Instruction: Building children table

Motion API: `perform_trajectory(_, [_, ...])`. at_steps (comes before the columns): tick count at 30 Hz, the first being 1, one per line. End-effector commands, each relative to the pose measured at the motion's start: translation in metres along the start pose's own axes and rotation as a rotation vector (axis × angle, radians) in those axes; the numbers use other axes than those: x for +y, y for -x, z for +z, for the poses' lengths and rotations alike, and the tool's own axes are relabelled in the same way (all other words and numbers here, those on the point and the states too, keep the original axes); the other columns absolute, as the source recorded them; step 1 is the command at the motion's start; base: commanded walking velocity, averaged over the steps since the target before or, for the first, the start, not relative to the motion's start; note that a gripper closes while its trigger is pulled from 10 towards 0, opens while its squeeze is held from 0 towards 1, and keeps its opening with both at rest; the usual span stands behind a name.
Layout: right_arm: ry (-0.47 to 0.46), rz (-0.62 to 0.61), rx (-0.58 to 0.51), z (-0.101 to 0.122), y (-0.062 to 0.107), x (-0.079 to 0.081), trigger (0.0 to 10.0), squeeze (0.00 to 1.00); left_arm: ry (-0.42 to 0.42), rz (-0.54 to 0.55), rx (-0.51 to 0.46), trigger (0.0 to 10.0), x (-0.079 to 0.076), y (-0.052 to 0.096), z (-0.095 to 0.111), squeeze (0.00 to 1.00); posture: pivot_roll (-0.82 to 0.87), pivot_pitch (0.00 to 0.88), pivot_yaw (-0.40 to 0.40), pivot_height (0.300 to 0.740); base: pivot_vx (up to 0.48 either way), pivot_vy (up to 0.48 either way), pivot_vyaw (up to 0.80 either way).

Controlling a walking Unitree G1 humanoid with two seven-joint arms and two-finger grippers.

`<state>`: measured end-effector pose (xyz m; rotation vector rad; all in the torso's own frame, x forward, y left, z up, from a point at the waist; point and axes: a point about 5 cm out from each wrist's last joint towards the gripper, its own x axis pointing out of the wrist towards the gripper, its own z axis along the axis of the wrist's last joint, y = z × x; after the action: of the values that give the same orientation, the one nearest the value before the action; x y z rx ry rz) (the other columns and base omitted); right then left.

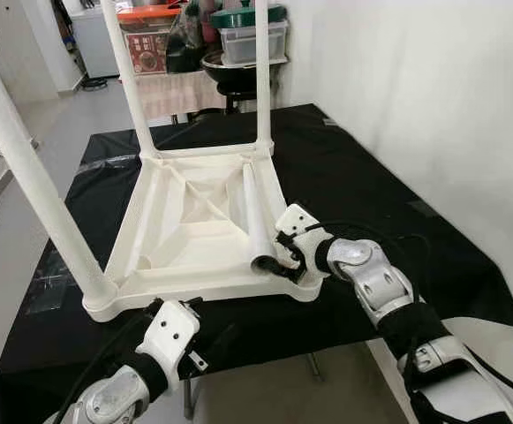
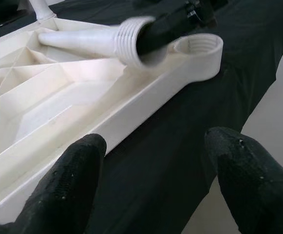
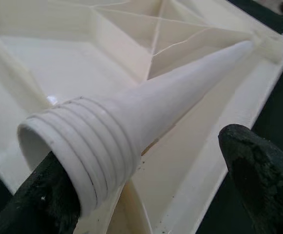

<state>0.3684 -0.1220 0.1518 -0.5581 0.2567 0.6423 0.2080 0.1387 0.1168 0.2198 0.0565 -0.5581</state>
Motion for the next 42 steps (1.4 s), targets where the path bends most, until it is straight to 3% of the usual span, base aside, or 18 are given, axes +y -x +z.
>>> perform_trajectory(1, [-0.015,-0.095,-0.029,0.009,0.000,-0.011,10.0,0.00,-0.029,0.003,0.013,10.0,0.004,0.001,-0.002,0.00,-0.04,0.000,0.043,0.740,0.000,0.000,0.00])
perform_trajectory(7, [-0.063,-0.160,-0.112,0.022,-0.005,-0.009,10.0,0.00,-0.032,0.002,0.012,10.0,0.004,0.000,-0.002,0.00,-0.04,0.000,0.043,0.740,0.000,0.000,0.00])
perform_trajectory(8, [-0.068,-0.127,-0.163,0.029,-0.009,0.003,5.1,0.00,-0.034,0.005,0.010,10.0,0.004,0.000,-0.002,0.00,-0.04,0.000,0.039,0.740,0.000,0.000,0.00])
perform_trajectory(11, [-0.066,-0.111,-0.173,0.030,-0.011,0.008,5.1,0.00,-0.034,0.006,0.009,10.0,0.004,0.000,-0.001,0.00,-0.04,0.000,0.039,0.740,0.000,0.000,0.00])
perform_trajectory(12, [-0.068,-0.099,-0.177,0.030,-0.013,0.012,0.0,0.00,-0.035,0.007,0.008,10.0,0.004,0.000,-0.001,0.00,-0.04,0.000,0.036,0.740,0.000,0.000,0.00])
perform_trajectory(17, [-0.083,-0.126,-0.191,0.025,-0.016,0.017,0.0,0.00,-0.046,0.025,0.004,10.0,0.005,0.000,0.000,0.00,-0.03,0.000,0.032,0.740,0.000,0.000,0.00])
perform_trajectory(27, [-0.155,-0.217,-0.234,0.022,0.000,-0.020,0.0,0.00,-0.027,0.135,-0.080,10.0,0.027,-0.004,0.018,0.00,-0.05,0.000,0.040,0.740,0.000,0.000,0.00])
perform_trajectory(32, [-0.236,-0.255,-0.405,0.042,0.016,-0.044,0.0,0.00,0.056,0.218,-0.150,10.0,0.039,-0.011,0.030,0.00,-0.06,0.000,0.046,0.740,0.000,0.000,0.00])
perform_trajectory(36, [-0.308,-0.313,-0.467,0.048,0.023,-0.058,0.0,0.00,0.101,0.270,-0.179,10.0,0.044,-0.019,0.036,0.00,-0.06,0.000,0.045,0.740,0.000,0.000,0.00])
perform_trajectory(39, [-0.368,-0.333,-0.507,0.051,0.025,-0.063,0.0,0.00,0.113,0.290,-0.179,10.0,0.045,-0.022,0.037,0.00,-0.06,0.000,0.044,0.740,0.000,0.000,0.00])
perform_trajectory(40, [-0.453,-0.338,-0.553,0.053,0.026,-0.064,0.0,0.00,0.122,0.306,-0.175,10.0,0.047,-0.025,0.036,0.00,-0.07,0.000,0.043,0.740,0.000,0.000,0.00])
perform_trajectory(41, [-0.453,-0.338,-0.553,0.053,0.026,-0.064,0.0,0.00,0.122,0.306,-0.175,10.0,0.047,-0.025,0.036,0.00,-0.07,0.000,0.043,0.740,0.000,0.000,0.00])
perform_trajectory(42, [-0.547,-0.349,-0.582,0.054,0.026,-0.063,4.7,0.00,0.134,0.322,-0.173,10.0,0.048,-0.029,0.036,0.00,-0.07,0.000,0.042,0.740,0.000,0.000,0.00])
